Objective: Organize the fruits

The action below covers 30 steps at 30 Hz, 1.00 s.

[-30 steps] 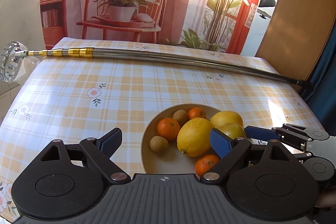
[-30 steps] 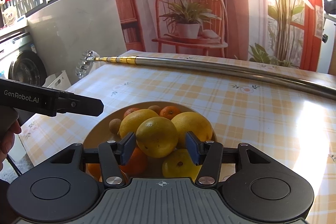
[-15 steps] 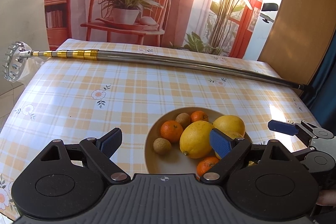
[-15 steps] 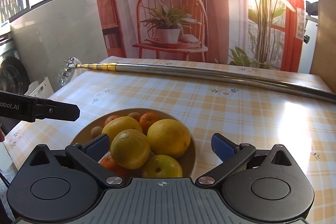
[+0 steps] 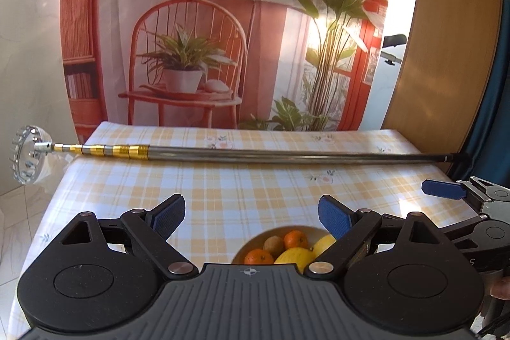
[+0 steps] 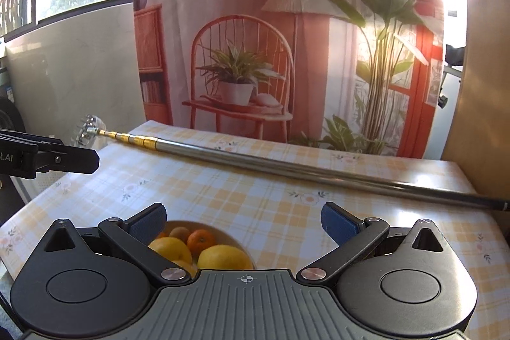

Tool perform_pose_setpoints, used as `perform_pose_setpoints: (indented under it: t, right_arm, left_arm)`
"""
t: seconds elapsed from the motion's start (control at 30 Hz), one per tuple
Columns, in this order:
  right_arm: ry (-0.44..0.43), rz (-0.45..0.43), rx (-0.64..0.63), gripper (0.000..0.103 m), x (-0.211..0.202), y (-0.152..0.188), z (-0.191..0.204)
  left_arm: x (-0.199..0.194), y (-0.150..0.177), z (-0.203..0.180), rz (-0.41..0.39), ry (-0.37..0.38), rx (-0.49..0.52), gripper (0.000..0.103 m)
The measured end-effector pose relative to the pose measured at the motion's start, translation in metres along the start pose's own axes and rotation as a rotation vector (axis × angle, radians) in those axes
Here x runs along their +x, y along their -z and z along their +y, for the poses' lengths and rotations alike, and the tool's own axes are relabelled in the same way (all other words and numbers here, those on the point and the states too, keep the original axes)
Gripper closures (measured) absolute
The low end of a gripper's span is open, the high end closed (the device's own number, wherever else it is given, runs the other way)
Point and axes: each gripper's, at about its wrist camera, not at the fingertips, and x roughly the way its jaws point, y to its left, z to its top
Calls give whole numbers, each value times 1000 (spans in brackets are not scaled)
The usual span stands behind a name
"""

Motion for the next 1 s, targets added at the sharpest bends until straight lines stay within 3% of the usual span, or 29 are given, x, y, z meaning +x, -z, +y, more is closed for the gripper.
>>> perform_pose_setpoints:
  t: [0.23, 0.47, 1.0]
  right_arm:
    - [74, -109, -8, 0, -26, -39, 1]
    - [58, -168, 62, 0, -49, -77, 2]
    - [69, -158, 70, 0, -61, -90, 11]
  left_arm:
    - [-29, -37, -17, -131, -25, 56, 6]
    - [-60, -64, -40, -248, -94, 123, 2]
    - [-77, -72, -39, -242, -79, 108, 2]
